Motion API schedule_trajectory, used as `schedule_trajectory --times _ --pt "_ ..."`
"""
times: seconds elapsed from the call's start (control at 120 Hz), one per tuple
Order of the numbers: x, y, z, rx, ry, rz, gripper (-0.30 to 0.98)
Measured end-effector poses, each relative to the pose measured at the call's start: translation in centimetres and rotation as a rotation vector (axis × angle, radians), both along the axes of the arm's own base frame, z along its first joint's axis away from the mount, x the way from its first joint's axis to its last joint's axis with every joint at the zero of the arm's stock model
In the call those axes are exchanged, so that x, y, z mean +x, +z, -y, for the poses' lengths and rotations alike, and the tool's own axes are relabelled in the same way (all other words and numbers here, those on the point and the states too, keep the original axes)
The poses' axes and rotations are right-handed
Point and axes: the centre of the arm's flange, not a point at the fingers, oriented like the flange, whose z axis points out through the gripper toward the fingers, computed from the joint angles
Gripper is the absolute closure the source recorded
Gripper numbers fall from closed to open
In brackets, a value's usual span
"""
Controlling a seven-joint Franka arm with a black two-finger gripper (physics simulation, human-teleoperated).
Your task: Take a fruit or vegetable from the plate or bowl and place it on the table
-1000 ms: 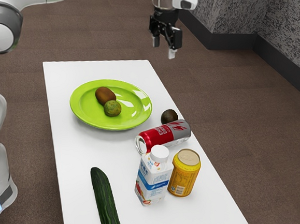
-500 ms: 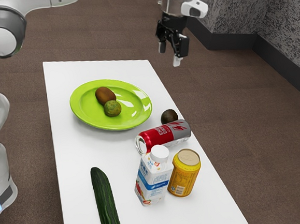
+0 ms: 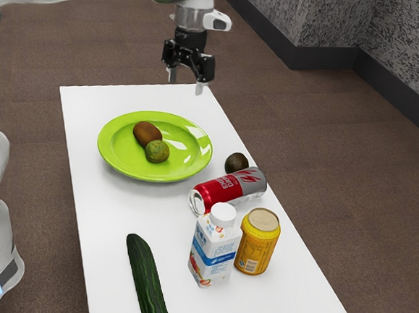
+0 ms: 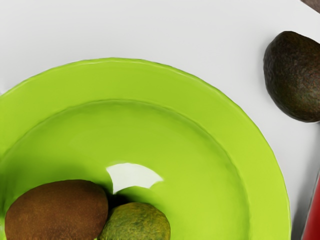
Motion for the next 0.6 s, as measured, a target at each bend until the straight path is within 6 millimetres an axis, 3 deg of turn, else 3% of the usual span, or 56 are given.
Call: schedule_trajectory --times 0.425,0.6 --pt "0.7 0.3 -1.2 0.023 0.343 0.030 0.00" --pt "1.3 -2.0 -1.1 0.028 0.409 0.009 0.00"
